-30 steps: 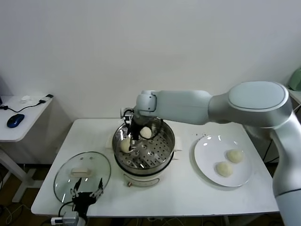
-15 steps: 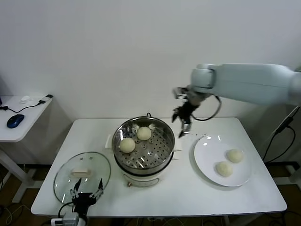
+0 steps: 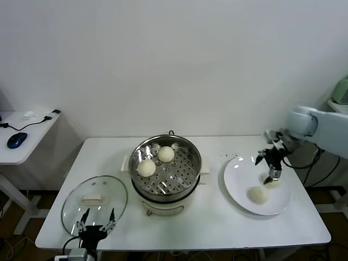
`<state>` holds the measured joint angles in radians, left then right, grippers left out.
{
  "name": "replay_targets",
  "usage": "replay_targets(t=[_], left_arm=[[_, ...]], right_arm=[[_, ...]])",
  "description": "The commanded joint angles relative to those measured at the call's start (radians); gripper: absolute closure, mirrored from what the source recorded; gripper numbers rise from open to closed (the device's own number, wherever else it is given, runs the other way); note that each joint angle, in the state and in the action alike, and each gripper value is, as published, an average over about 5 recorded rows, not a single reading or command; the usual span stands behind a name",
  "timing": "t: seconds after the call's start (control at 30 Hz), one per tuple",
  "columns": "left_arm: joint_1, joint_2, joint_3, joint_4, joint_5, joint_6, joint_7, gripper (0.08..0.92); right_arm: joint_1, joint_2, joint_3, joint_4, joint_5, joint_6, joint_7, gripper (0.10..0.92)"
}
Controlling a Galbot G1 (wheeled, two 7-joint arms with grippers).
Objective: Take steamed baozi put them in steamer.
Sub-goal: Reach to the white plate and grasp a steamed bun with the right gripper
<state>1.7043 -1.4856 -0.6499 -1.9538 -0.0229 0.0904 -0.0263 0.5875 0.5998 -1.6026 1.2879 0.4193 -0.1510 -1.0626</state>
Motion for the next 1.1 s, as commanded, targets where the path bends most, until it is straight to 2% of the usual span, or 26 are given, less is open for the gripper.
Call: replay_targets(t=[0.03, 0.43, 0.87, 0.97, 1.1], left_arm=[[0.001, 0.001, 0.000, -0.001, 0.000, -0.001, 0.000, 0.177], [0.013, 0.007, -0.001, 0.001, 0.008, -0.001, 0.000, 0.177], [0.016, 0.008, -0.002, -0.001, 0.005, -0.003, 0.000, 0.177], [0.016, 0.006, -0.001, -0.002, 0.004, -0.003, -0.001, 0.177], [0.016, 0.003, 0.003, -0.003, 0.004, -0.003, -0.001, 0.177]], right_arm=[[-0.336, -0.103, 0.254, -0.054, -0.171, -0.006, 0.020, 0.203], [-0.458, 0.017, 0.405, -0.157, -0.188, -0.040, 0.091, 0.203], [-0.367, 0.051, 0.290, -0.141, -0.154, -0.050, 0.040, 0.206], [-0.351, 0.042, 0.278, -0.136, -0.163, -0.046, 0.031, 0.236], [-0.349, 0.038, 0.282, -0.135, -0.175, -0.046, 0.043, 0.318]])
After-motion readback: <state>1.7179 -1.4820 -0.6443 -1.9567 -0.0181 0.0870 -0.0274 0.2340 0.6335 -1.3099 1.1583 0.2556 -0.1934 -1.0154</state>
